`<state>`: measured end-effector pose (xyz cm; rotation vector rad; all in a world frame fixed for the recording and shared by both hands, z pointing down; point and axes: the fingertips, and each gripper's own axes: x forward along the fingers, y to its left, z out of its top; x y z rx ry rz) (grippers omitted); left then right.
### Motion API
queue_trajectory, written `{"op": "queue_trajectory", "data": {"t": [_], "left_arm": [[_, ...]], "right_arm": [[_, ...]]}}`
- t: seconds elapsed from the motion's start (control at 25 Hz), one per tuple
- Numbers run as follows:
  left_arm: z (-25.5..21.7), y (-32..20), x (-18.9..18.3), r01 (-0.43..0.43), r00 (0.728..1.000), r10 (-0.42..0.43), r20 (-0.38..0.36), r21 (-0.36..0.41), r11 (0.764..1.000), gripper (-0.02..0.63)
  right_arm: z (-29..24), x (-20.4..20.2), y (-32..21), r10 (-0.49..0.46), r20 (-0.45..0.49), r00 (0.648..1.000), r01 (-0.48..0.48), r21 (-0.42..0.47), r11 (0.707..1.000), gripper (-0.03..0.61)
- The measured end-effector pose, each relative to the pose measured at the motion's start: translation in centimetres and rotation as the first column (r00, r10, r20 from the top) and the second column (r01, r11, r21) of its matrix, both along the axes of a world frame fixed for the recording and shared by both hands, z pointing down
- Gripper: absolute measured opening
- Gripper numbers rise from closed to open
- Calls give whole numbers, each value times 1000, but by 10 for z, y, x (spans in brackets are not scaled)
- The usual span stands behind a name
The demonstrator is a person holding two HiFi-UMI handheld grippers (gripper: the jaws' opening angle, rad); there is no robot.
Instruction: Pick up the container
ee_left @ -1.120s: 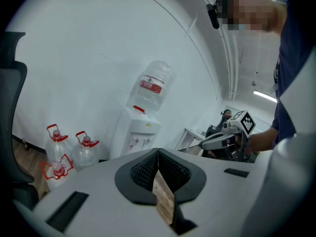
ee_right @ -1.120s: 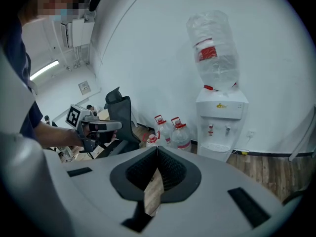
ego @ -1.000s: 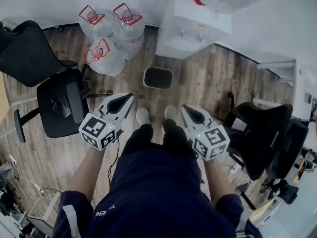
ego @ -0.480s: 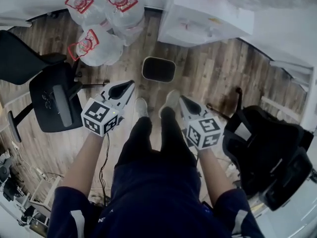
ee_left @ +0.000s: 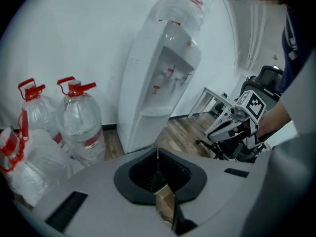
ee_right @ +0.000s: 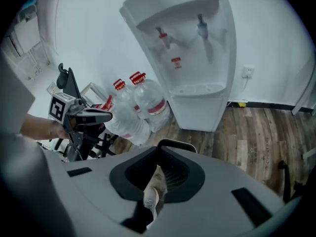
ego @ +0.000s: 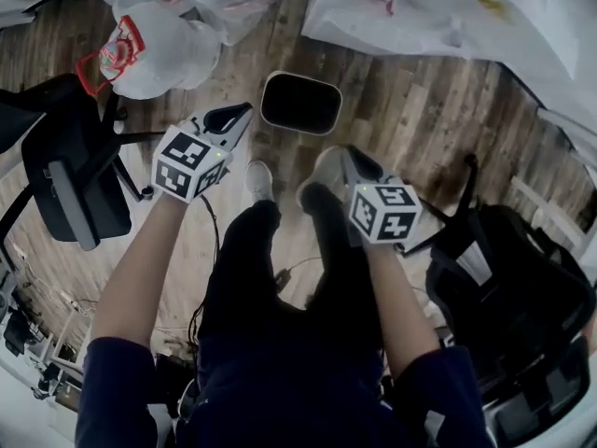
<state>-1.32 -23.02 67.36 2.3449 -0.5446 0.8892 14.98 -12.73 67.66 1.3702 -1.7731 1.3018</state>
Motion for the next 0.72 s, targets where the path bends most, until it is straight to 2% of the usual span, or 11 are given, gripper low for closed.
{"op": "queue_trajectory", "data": {"t": [0.2,0.28,0.4,0.72], "left_arm": [[94,-2,16,-61,998,61,17,-10,998,31],[129,-5,21,-76,997,76,25,-15,997,59],[178,-7,27,-99,994,100,42,-22,995,94],[292,-24,40,-195,972,197,128,-24,980,157]], "right_arm": [[92,9,2,20,-22,1000,-21,-33,999,18],[131,14,3,41,-30,999,-42,-55,998,28],[186,21,8,82,-31,996,-85,-97,992,87],[306,39,27,169,-49,984,-175,-170,970,168]]}}
